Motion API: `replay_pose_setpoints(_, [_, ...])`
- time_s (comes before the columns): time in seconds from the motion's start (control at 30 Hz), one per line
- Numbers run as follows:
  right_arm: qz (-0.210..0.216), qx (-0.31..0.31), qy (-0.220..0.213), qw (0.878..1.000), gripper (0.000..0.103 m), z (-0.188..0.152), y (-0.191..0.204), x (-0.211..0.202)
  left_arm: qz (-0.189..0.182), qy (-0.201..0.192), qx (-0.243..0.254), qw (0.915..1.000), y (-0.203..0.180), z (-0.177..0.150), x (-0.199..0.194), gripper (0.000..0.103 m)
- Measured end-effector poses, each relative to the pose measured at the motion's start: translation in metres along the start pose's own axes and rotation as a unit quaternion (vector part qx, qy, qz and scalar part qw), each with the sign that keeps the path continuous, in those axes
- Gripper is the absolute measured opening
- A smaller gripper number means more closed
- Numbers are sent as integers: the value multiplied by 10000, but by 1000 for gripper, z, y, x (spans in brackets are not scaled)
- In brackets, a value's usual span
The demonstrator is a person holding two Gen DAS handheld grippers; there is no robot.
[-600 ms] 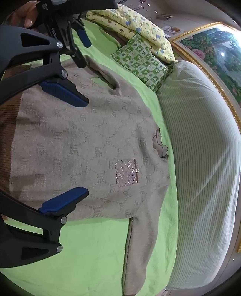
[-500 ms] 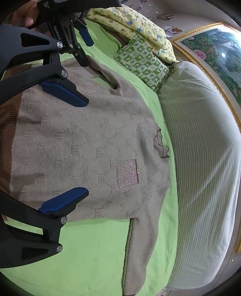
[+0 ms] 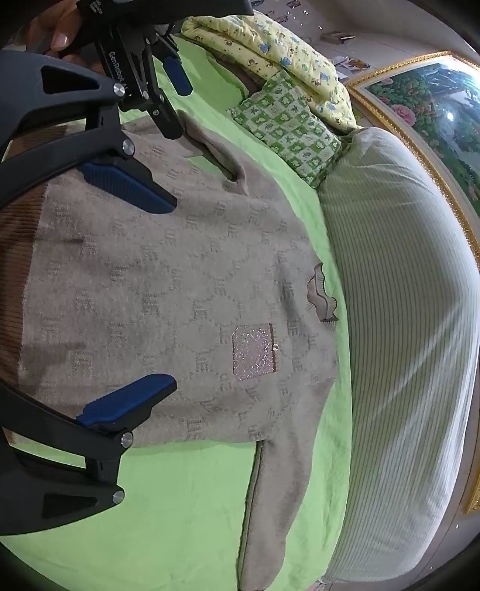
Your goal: Fold small clothes
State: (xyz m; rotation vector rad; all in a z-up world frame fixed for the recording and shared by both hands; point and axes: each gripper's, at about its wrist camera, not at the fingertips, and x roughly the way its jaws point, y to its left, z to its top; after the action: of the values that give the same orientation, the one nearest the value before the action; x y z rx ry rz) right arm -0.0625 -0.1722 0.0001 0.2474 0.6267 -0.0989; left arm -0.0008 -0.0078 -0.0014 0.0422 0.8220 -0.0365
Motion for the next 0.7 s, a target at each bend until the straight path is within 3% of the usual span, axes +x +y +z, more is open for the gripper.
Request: replay_pose_setpoints(0.7, [7,362,203,9991,89,5,-34,6,-22,163,121,9998,-19,6,18,95])
